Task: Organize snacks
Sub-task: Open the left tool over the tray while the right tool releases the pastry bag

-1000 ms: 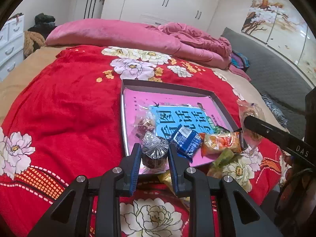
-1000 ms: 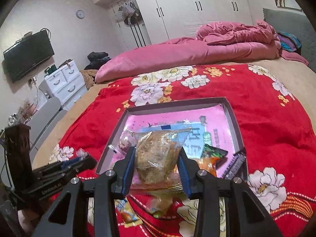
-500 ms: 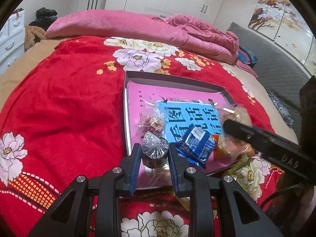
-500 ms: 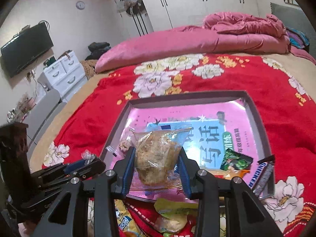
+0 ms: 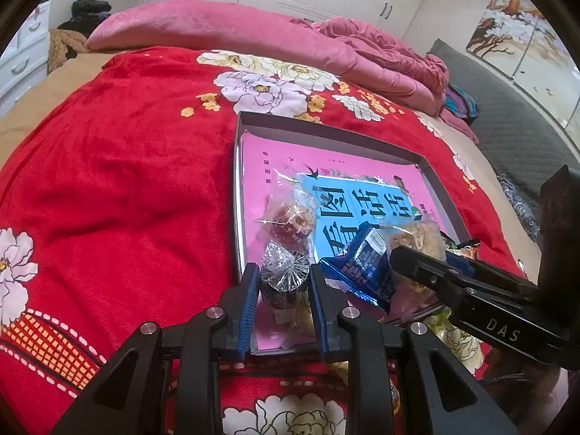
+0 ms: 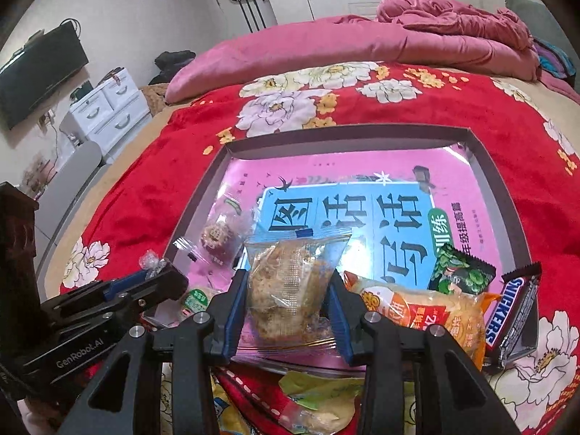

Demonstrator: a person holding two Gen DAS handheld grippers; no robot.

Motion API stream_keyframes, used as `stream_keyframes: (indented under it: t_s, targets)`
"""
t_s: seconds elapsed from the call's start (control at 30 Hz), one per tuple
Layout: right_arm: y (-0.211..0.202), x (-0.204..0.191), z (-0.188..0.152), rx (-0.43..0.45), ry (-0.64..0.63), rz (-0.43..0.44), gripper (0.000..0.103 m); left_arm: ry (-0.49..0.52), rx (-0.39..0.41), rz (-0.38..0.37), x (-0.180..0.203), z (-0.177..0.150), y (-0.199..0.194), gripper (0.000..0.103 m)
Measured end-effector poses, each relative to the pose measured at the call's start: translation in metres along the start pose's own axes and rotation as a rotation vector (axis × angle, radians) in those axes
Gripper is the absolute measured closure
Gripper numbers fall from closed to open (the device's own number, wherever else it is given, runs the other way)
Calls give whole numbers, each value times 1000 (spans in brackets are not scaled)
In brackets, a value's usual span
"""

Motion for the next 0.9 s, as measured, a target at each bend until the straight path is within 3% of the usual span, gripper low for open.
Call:
stream_keyframes:
  t_s: [0.3,0.6,0.9]
  targets:
    - [-5,5,1,13,16,-10,57,-3,8,-10,1,1,-3,72]
    - [-30,12,4,70,40,-6,48,-2,22,-28,3,2,-8,60]
    - [-62,21,1,139,63,0,39,-26,63,-81,3,4,-25,41]
Point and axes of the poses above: each gripper's, at about its wrist camera, not at the fingertips, and y roughly the way its jaws point, x to its right, z to its top, the point moved 8 cm from there along y, roughly the way its jaws point, and after that the axes turned 12 degrees about -x, right-handed, at the moved point
